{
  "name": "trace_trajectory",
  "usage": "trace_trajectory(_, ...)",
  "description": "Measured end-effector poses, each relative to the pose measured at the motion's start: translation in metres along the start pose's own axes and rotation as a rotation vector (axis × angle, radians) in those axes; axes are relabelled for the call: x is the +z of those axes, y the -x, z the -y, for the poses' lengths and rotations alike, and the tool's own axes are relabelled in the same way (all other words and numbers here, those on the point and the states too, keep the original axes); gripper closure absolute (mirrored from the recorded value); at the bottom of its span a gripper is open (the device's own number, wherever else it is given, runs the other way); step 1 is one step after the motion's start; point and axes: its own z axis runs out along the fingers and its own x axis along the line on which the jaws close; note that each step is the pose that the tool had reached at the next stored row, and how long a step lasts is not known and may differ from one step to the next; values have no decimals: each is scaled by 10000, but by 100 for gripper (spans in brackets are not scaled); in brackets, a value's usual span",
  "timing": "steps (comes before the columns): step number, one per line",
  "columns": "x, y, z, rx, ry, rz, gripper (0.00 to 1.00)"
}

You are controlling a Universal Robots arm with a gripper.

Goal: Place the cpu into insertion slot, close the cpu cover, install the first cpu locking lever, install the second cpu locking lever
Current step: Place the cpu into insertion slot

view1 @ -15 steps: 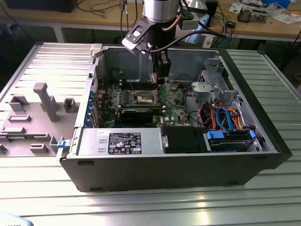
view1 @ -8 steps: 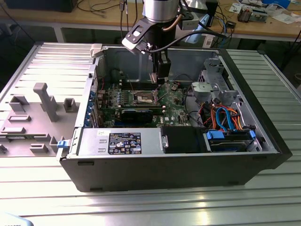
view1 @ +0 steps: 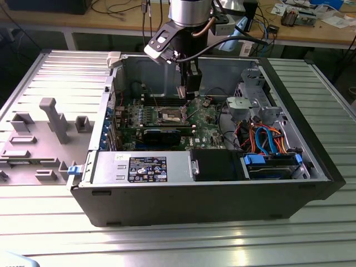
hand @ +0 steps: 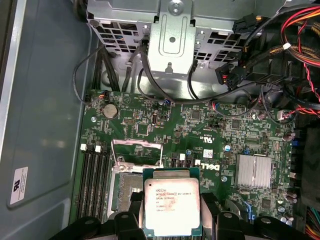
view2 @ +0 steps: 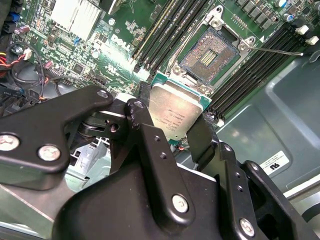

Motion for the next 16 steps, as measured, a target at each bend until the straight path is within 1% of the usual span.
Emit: trace_trajectory(16,2,0,0,79,1,6,46)
